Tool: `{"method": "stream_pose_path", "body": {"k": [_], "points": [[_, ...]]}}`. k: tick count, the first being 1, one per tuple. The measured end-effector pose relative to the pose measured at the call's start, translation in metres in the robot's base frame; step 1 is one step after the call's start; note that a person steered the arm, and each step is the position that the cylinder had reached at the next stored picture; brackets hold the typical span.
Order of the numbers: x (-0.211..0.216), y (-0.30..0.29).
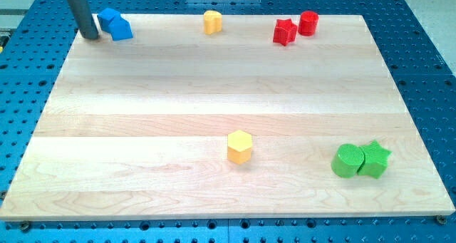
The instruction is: Drag the triangle downwards
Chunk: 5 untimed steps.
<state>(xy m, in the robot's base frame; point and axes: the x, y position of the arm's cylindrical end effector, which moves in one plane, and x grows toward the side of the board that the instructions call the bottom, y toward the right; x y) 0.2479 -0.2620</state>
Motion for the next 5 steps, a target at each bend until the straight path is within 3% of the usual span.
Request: {"method": "stream_pose_path", "body": {"k": [2,4,5], "points": [[0.006,0.053],[0.051,0.156],[-0.009,0.162]]}}
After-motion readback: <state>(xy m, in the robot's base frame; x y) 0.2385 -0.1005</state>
